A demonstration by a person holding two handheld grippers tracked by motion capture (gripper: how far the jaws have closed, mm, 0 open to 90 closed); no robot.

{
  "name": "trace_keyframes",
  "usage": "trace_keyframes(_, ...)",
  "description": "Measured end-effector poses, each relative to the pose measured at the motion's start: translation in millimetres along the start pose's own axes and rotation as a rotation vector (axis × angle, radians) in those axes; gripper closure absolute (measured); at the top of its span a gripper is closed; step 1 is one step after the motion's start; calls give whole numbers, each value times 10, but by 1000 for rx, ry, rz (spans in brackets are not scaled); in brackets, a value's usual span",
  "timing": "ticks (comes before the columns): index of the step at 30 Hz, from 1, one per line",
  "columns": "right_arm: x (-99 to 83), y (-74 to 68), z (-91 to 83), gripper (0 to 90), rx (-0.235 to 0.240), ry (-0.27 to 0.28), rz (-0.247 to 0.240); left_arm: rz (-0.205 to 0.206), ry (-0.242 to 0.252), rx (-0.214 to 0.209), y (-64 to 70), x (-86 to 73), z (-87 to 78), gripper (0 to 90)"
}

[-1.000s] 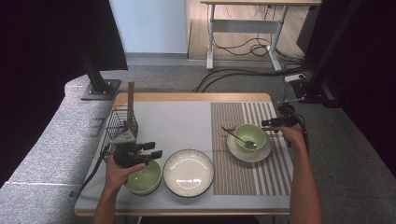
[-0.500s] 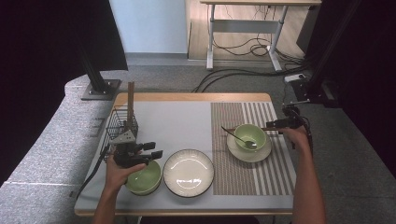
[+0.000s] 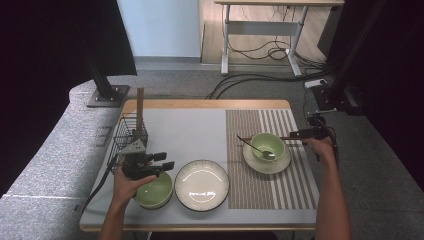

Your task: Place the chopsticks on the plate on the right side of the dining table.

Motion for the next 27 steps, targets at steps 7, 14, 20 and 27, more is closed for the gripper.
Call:
trace_keyframes(7,-35,68,29,256,-4,-9,19,0,-2,2,-4,-2,3,426)
trace_keyframes(14,-47,100,89,254,-4,-21,30,0,-5,3,-6,-6,7,426)
trace_keyframes(20,-45,95,138,253,-1,-30,29,0,-6,4,-7,-7,6,426)
trace_keyframes(27,-45,94,170,253,5,-35,29,0,-7,5,-8,-7,5,426)
Point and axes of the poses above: each handheld gripper's, and its own axes: z roughly forward along the jaws, x roughly out of its top, y roughly to its right, the point moved 8 cm from there along z, roughly forward along the jaws, and after that the axes turned 4 degrees about -y, right-handed, at the moved point
